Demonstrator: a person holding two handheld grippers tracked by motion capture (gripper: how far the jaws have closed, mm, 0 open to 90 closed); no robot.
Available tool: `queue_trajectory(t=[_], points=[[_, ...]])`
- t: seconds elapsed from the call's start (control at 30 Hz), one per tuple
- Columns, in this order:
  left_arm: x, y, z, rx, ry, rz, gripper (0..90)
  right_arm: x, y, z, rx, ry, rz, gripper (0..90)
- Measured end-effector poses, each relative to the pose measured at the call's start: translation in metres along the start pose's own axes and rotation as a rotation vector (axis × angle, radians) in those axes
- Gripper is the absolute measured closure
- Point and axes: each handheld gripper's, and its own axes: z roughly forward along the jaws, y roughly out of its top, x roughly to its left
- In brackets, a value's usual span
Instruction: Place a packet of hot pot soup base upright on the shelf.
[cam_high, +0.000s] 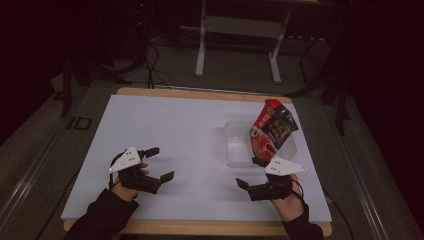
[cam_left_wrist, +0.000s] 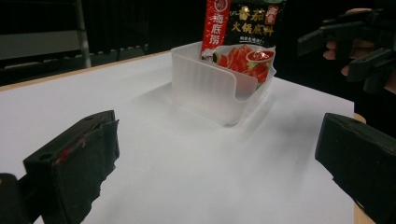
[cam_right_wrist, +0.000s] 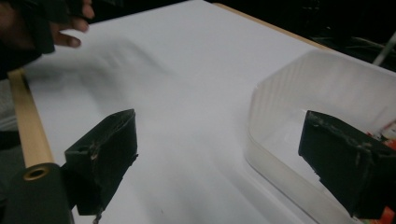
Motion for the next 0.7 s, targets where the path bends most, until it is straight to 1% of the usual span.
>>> queue_trajectory(t=[0.03, 0.13, 0.23, 0.27, 0.37, 0.4, 0.5, 0.7], points=[[0.000, 0.000, 0.000, 0.001, 0.000, 0.001, 0.1, -0.001, -0.001, 0.000, 0.005, -0.003, -0.005, 11.6], [0.000, 0.000, 0.000, 0.000, -0.001, -0.001, 0.1, -0.002, -0.006, -0.002, 0.020, -0.001, 0.000, 11.6], [0.001, -0.001, 0.000, -0.001, -0.001, -0.005, 0.1, -0.003, -0.007, -0.003, 0.021, -0.003, 0.005, 11.5], [0.001, -0.001, 0.000, 0.000, -0.001, -0.006, 0.1, -0.005, -0.011, -0.005, 0.028, -0.013, 0.010, 11.5], [0.001, -0.001, -0.001, 0.001, -0.002, -0.004, 0.1, -0.006, -0.015, -0.008, 0.023, -0.018, 0.014, 11.6], [0.001, -0.001, -0.001, 0.001, -0.002, -0.004, 0.1, -0.007, -0.016, -0.009, 0.025, -0.022, 0.006, 11.5], [0.001, -0.002, 0.000, 0.006, -0.003, 0.000, 0.1, -0.009, -0.022, -0.010, 0.024, -0.025, 0.004, 11.6], [0.000, -0.003, 0.000, 0.012, -0.007, 0.007, 0.1, -0.015, -0.030, -0.017, 0.017, -0.040, 0.019, 11.7]])
